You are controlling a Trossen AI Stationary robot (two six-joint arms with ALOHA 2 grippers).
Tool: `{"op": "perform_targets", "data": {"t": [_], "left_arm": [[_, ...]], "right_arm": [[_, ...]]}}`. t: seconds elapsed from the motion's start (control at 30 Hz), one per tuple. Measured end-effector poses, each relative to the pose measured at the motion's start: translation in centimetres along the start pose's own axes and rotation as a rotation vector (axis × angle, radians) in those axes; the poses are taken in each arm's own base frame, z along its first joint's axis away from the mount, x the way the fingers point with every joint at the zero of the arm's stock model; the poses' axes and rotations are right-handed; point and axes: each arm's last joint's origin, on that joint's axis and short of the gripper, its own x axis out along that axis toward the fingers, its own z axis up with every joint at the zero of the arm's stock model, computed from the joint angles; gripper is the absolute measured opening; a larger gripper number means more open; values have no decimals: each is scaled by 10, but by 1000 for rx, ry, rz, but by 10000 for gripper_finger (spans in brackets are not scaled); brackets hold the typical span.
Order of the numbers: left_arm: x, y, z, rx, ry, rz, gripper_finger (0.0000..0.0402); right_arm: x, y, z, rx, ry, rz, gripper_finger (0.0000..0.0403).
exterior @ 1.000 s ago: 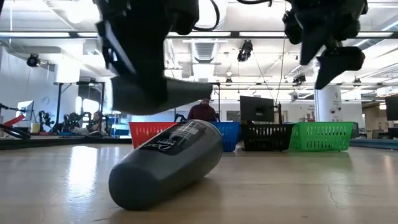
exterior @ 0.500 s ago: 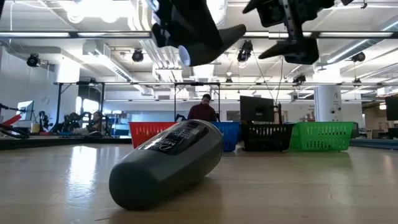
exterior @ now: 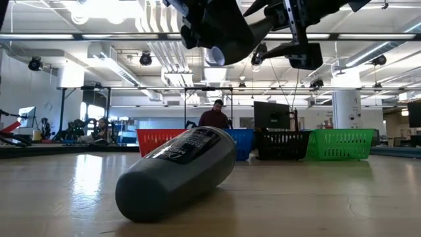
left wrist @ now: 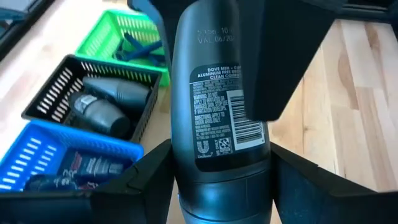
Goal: Pick & Place Travel size toiletries
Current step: Put the gray deodorant into the black bin
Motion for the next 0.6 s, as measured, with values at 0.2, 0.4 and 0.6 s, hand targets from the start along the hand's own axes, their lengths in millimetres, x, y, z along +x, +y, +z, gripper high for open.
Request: {"op": "perform_targets", "data": {"t": [0.2,0.4,0.6], "left_arm": [[-1,1,4,39,-20,-2,219],[-1,2,4,59,-11,1,219],[0,3,2,67,9,21,219]], "right_arm": [[10,-3,4,14,-12,3,310],[15,-6,8,23,8,8,267],[14,-7,8,23,45,15,204]]}}
